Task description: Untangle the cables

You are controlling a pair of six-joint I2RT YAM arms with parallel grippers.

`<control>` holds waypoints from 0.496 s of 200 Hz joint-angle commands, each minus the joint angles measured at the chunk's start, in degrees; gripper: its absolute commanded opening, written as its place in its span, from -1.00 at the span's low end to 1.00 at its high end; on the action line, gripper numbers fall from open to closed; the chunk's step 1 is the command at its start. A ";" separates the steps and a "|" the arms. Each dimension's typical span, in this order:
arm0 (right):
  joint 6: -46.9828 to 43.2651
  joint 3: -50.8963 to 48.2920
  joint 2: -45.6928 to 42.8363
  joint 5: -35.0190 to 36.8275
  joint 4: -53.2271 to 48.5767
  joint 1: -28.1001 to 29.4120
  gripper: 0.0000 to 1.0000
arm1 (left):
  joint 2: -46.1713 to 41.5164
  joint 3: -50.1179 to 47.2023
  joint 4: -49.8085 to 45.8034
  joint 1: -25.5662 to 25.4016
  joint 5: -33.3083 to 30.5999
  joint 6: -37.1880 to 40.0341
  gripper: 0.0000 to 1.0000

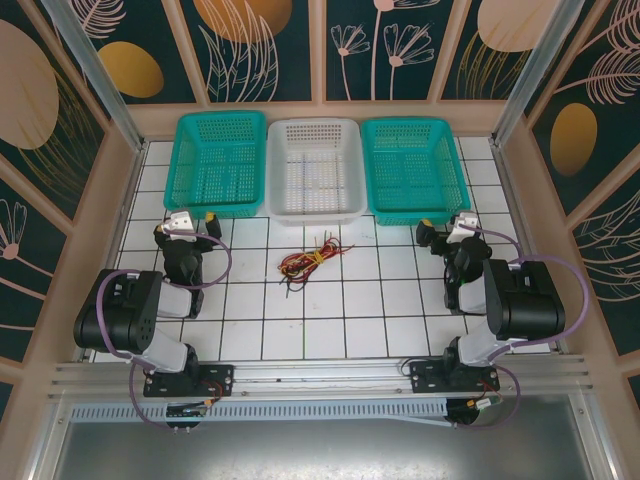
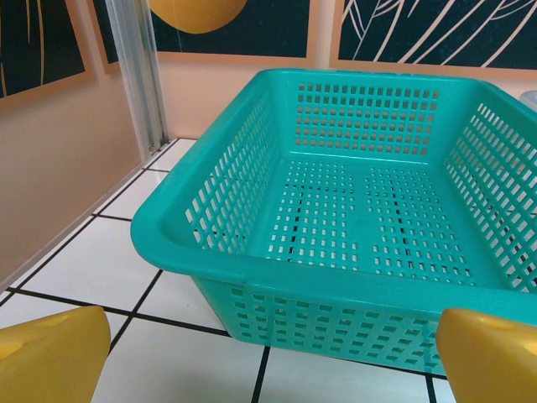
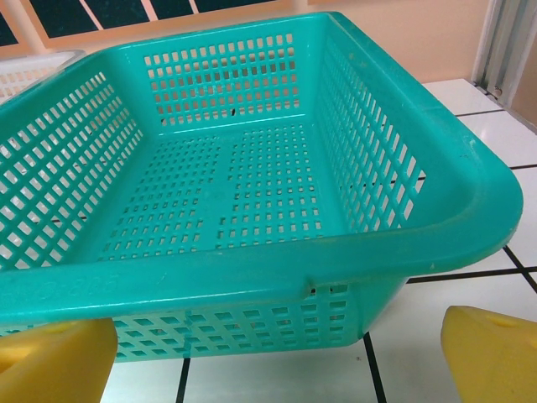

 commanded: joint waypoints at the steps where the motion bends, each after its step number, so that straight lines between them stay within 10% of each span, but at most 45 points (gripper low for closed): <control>1: 0.54 1.17 0.37 -0.22 4.15 -0.61 0.98 | -0.51 -0.08 2.07 0.02 -0.20 0.58 0.98; 99: 0.50 0.19 -0.09 2.24 5.53 0.11 0.98 | -0.83 -0.86 3.06 0.02 -0.20 0.72 0.93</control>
